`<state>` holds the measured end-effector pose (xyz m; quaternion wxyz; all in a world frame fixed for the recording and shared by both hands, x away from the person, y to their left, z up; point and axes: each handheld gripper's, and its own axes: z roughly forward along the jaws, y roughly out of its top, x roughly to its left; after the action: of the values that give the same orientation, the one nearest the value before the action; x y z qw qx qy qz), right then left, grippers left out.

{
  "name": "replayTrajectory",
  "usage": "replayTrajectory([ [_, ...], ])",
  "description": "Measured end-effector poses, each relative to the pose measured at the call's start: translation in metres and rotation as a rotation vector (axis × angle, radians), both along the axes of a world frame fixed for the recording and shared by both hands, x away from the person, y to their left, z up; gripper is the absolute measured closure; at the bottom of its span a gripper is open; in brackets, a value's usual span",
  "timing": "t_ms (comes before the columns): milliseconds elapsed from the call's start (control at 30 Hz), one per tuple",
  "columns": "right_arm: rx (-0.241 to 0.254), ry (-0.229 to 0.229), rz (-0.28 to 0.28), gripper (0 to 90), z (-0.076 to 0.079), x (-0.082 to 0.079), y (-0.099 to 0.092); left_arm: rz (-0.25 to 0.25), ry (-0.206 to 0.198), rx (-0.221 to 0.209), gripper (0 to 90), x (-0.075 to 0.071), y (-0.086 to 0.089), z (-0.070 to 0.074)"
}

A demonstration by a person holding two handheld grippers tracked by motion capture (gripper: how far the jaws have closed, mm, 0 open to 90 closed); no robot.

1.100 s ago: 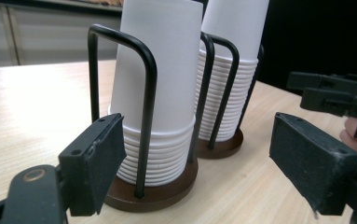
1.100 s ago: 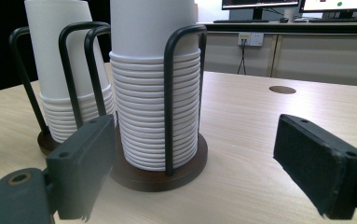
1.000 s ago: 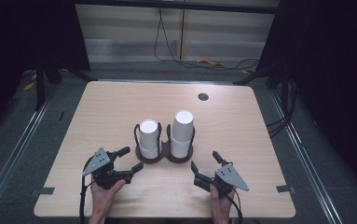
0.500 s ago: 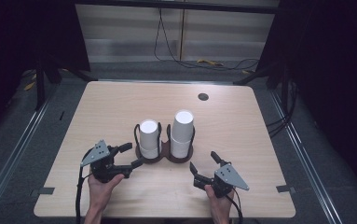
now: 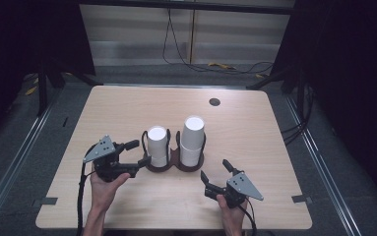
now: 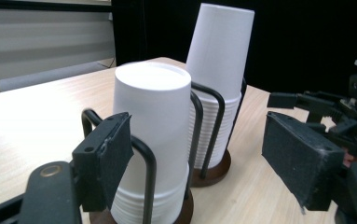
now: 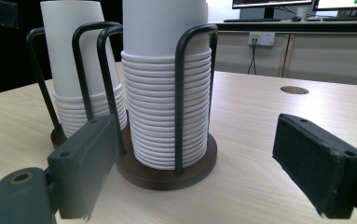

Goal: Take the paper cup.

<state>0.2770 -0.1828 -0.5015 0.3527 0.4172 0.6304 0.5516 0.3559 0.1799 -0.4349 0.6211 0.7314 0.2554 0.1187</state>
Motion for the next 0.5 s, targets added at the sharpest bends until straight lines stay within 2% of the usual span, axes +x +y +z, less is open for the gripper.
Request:
replayTrajectory([
  [267, -0.001, 0.001, 0.003, 14.0, 0.000, 0.000, 0.000, -0.020, 0.011, 0.025, 24.1, 0.010, -0.006, 0.013],
  [300, -0.002, 0.001, 0.003, 14.0, 0.000, 0.000, 0.000, -0.026, 0.009, 0.025, 24.1, 0.011, -0.008, 0.016],
  [367, -0.001, 0.003, 0.003, 14.1, 0.000, 0.001, 0.000, -0.020, 0.006, 0.056, 24.1, 0.013, -0.012, 0.024],
  [467, -0.002, 0.003, 0.004, 14.1, 0.000, 0.001, 0.000, -0.032, 0.000, 0.056, 24.2, 0.016, -0.015, 0.029],
  [500, -0.002, 0.003, 0.004, 14.2, 0.000, 0.001, 0.000, -0.038, 0.001, 0.068, 24.3, 0.018, -0.019, 0.034],
])
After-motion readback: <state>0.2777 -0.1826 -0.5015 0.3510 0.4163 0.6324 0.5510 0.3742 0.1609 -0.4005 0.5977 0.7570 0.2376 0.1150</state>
